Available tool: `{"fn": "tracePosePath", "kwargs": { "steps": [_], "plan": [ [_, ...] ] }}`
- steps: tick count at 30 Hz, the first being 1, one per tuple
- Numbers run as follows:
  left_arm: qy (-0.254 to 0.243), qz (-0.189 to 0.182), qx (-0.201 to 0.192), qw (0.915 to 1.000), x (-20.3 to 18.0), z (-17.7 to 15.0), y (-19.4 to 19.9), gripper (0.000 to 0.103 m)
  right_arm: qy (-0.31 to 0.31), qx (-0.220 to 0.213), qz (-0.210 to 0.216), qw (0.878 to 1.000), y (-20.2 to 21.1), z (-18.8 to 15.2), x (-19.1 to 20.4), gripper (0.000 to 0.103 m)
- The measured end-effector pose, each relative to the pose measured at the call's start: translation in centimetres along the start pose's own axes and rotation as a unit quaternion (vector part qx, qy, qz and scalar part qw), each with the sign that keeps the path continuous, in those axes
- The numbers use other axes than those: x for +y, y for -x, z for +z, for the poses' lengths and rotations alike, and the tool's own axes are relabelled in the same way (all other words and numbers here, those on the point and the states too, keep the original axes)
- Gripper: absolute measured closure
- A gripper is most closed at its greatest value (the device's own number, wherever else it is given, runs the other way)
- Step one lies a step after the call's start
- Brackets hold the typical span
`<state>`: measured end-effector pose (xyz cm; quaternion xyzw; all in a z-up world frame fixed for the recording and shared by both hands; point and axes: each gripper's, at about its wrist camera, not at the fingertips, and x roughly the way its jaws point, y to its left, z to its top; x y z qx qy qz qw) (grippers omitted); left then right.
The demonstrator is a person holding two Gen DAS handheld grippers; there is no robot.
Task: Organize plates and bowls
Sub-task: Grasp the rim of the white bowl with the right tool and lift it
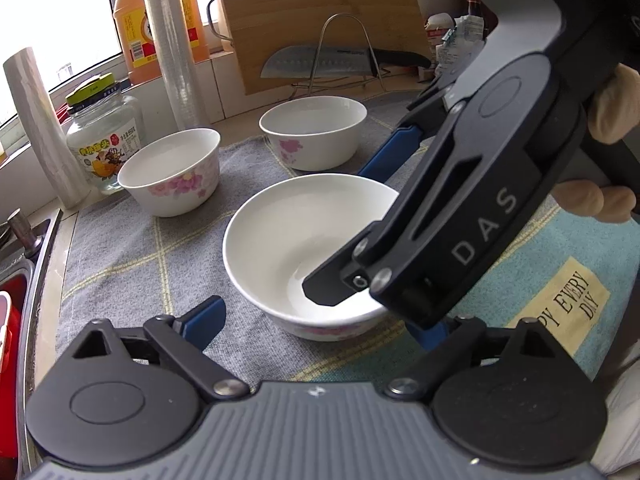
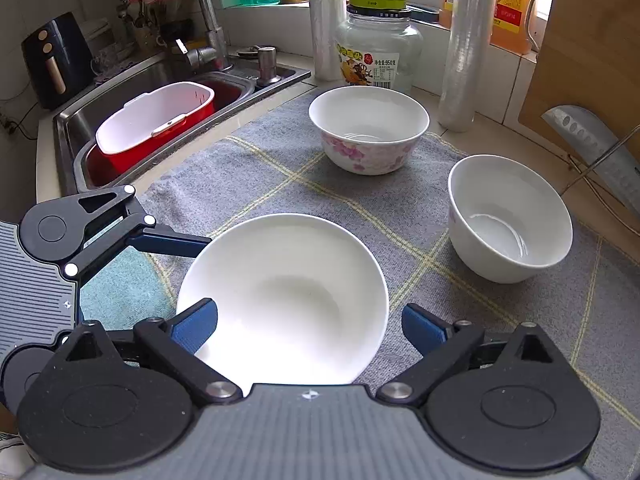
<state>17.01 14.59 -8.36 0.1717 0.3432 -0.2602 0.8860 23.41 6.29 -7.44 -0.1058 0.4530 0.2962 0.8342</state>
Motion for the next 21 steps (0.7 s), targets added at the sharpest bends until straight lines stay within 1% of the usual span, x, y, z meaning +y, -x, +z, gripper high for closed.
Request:
{"fn": "tracePosePath", "kwargs": {
  "steps": [2, 6, 14, 21],
  "plan": [
    [-0.002, -0.004, -0.001, 1.0, -0.04, 0.06, 0.02, 0.017, 0.0, 0.001, 0.002, 1.0, 0.0, 0.04, -0.03, 0.01],
    [-0.002, -0.012, -0.004, 0.9999, -0.04, 0.11, 0.03, 0.02, 0.0, 0.0, 0.009, 1.0, 0.17, 0.19, -0.07, 0.014],
    [-0.007, -0.011, 0.0, 0.9999, -0.09, 0.19, 0.14, 0.02, -0.001, 0.002, 0.014, 1.0, 0.17, 0.3, -0.4, 0.016],
    [-0.024, -0.004, 0.004, 0.9997, -0.29, 0.39, 0.22, 0.019, -0.008, 0.008, 0.021, 1.0, -0.14, 0.3, -0.59, 0.016]
  ]
}}
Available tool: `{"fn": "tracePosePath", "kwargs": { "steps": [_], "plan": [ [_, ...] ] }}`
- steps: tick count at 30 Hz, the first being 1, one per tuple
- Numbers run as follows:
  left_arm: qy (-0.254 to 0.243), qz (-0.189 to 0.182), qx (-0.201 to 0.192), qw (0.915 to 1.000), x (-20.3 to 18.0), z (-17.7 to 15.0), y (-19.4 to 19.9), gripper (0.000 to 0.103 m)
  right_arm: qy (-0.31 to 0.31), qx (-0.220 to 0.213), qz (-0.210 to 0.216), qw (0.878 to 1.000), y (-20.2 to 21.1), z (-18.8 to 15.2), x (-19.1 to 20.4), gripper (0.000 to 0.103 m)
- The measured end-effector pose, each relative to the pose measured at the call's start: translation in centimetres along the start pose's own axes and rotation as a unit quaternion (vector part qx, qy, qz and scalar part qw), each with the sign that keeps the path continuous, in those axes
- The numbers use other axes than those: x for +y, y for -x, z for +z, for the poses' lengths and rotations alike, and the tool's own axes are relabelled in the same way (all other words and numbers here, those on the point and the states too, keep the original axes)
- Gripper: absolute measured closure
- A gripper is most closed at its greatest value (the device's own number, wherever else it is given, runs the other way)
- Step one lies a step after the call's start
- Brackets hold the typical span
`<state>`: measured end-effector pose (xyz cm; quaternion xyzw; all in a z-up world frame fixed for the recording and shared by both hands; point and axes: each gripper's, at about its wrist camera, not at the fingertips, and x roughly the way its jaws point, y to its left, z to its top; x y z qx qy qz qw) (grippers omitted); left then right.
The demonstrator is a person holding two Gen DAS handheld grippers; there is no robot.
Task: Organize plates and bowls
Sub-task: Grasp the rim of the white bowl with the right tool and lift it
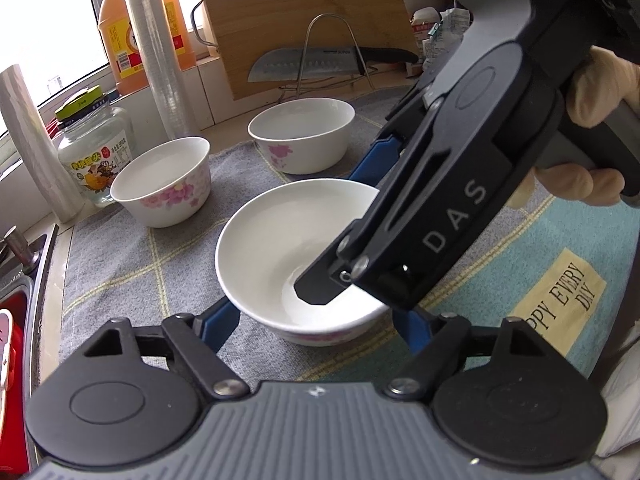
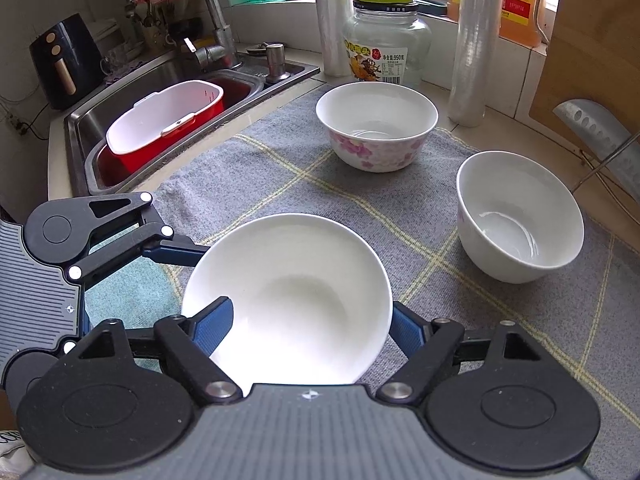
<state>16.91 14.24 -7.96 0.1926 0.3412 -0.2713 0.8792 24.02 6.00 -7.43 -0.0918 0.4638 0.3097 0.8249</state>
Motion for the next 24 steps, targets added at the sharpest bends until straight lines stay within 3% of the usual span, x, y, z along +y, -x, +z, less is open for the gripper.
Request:
{"fn": "tracePosePath", "kwargs": {
  "steps": [24],
  "plan": [
    [-0.022, -0.02, 0.007, 0.9995, -1.7, 1.7, 1.0, 0.02, -0.017, -0.009, -0.006, 1.0, 2.7, -1.1, 0.0, 0.015]
  ]
}}
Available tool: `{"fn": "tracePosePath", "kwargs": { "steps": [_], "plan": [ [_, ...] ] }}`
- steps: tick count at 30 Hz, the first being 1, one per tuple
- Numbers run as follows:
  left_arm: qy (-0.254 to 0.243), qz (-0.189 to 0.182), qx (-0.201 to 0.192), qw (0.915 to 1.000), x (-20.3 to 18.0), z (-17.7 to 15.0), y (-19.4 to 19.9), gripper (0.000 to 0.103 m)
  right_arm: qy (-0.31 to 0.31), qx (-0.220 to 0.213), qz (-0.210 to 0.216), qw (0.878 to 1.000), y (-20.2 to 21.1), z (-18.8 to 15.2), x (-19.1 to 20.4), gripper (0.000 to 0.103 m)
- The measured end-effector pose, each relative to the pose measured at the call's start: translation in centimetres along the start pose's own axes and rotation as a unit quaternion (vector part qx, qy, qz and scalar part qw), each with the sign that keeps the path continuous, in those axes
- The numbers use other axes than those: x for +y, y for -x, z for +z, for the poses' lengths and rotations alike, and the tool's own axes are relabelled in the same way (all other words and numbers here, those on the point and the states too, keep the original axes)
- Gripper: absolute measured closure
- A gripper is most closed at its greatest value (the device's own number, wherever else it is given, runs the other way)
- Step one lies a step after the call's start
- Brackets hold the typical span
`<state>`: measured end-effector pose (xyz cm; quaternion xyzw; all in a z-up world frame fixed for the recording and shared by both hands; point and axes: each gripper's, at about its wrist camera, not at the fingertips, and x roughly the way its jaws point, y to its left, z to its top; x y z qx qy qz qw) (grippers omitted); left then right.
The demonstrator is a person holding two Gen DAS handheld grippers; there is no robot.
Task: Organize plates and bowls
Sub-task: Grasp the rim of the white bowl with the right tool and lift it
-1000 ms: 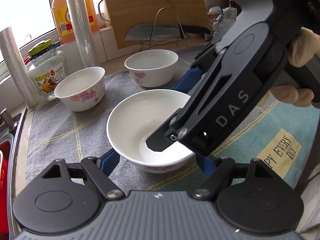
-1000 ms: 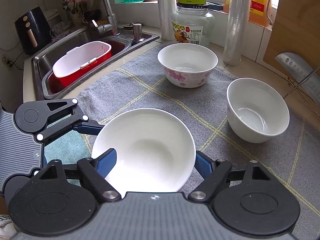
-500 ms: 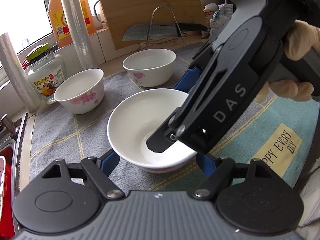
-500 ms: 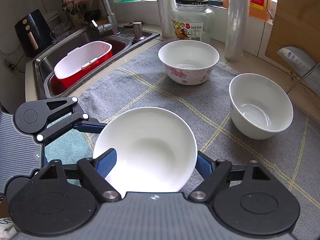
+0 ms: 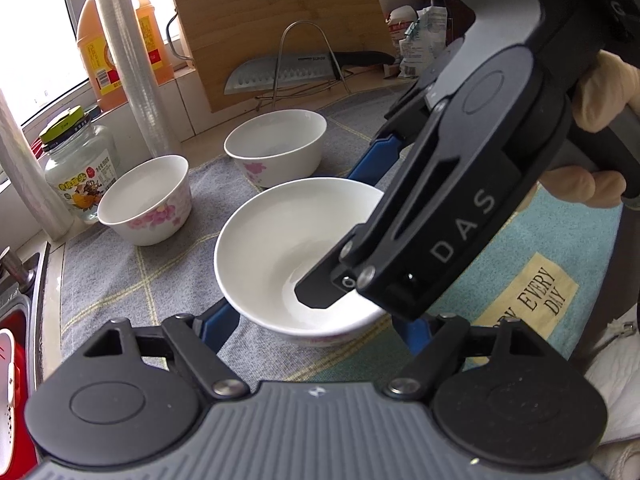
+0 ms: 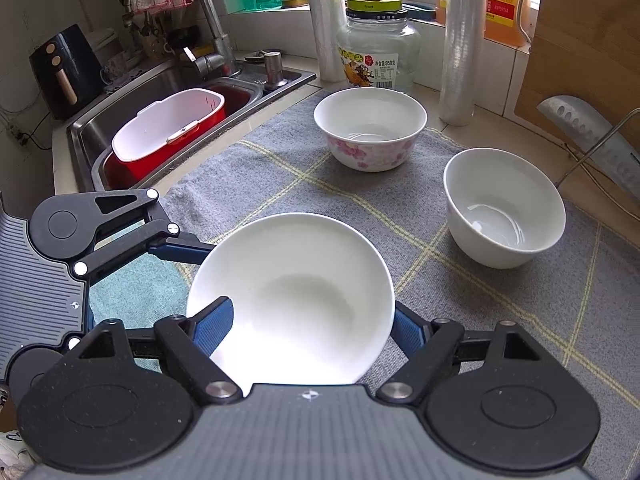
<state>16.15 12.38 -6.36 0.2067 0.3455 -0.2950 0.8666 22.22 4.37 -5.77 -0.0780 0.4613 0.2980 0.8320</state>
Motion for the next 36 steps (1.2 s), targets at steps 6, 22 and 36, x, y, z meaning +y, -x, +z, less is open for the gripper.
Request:
{"fn": "tracePosePath", "kwargs": {
  "steps": [6, 22, 36],
  "plan": [
    [-0.022, -0.023, -0.003, 0.9995, -1.9, 1.3, -0.7, 0.02, -0.027, -0.01, -0.021, 0.999, 1.9, -1.5, -1.2, 0.015],
    [-0.079, -0.102, -0.022, 0.9914, -6.9, 6.7, -4.7, 0.02, -0.103, -0.027, -0.098, 0.989, 6.7, -6.2, -7.4, 0.015],
    [-0.081, -0.118, -0.016, 0.9896, -8.4, 8.9, -8.1, 0.02, -0.123, -0.028, -0.117, 0.985, 6.8, -7.3, -11.1, 0.015]
  ]
}}
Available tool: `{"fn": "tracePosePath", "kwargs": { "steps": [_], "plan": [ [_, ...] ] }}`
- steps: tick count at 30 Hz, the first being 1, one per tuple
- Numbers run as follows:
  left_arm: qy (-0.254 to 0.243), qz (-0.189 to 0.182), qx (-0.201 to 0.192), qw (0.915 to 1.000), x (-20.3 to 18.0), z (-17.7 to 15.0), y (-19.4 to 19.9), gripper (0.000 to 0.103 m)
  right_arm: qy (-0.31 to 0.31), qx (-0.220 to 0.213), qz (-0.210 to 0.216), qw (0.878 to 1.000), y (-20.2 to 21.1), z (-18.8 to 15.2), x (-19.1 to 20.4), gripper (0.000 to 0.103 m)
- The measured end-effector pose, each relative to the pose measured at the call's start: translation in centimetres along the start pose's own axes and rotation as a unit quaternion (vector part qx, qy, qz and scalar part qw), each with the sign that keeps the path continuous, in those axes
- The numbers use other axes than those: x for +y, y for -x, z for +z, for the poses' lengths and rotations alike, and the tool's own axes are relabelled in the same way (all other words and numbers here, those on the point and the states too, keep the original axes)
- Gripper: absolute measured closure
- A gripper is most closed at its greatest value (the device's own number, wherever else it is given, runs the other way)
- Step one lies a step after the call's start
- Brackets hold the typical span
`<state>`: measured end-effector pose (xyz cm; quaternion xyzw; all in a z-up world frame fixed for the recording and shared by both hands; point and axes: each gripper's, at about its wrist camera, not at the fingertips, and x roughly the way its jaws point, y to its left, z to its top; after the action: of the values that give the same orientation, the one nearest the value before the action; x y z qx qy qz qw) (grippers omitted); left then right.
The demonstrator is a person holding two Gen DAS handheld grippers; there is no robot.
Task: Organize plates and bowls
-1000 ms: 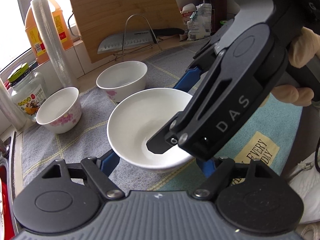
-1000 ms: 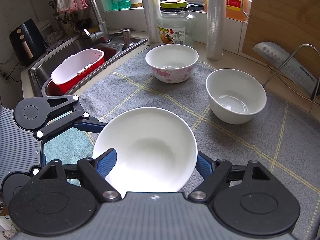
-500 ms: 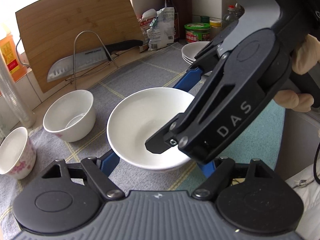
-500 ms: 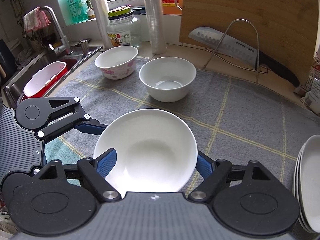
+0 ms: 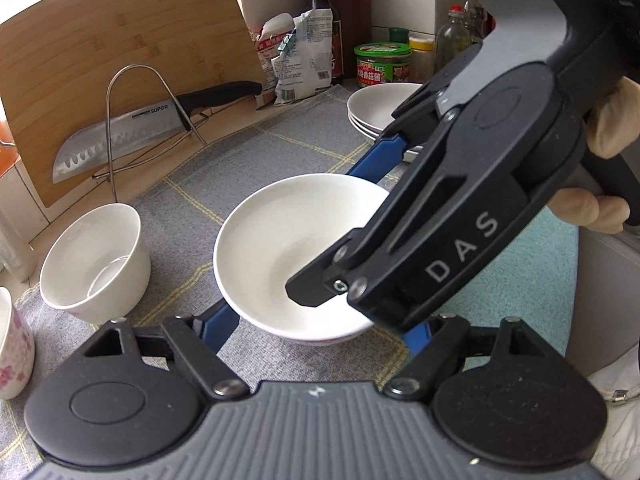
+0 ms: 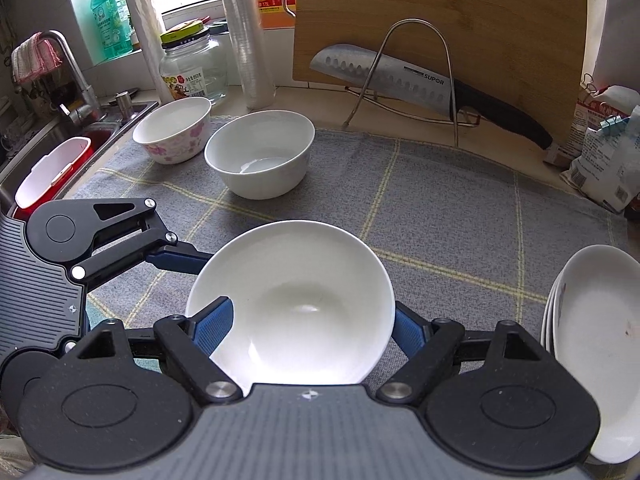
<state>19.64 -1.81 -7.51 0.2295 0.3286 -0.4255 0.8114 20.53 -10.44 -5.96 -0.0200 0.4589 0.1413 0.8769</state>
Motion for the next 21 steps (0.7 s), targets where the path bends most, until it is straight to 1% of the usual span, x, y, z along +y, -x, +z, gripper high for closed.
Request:
{"fn": "tracePosePath", "kwargs": {
  "steps": [11, 16, 18, 20, 21],
  "plan": [
    [0.011, -0.004, 0.009, 0.9999, 0.5, 0.3, -1.2, 0.02, -0.007, 0.006, 0.005, 1.0, -1.1, 0.2, -1.2, 0.015],
    [0.011, -0.002, 0.006, 0.9999, 0.4, 0.3, -1.1, 0.02, -0.01, 0.007, 0.006, 1.0, -1.3, 0.1, -1.4, 0.014],
    [0.011, -0.002, 0.007, 0.9999, 0.4, 0.2, -1.2, 0.019, -0.011, 0.005, 0.009, 1.0, -1.3, 0.1, -1.5, 0.01],
    [0.017, -0.001, 0.01, 0.9998, 0.4, 0.1, -1.2, 0.017, -0.011, -0.003, 0.008, 1.0, -1.0, 0.1, -1.4, 0.0],
    [0.023, -0.001, 0.009, 0.9997, 0.5, 0.0, -1.1, 0.015, -0.012, -0.009, 0.006, 1.0, -0.9, 0.1, -1.4, 0.0]
  ]
}}
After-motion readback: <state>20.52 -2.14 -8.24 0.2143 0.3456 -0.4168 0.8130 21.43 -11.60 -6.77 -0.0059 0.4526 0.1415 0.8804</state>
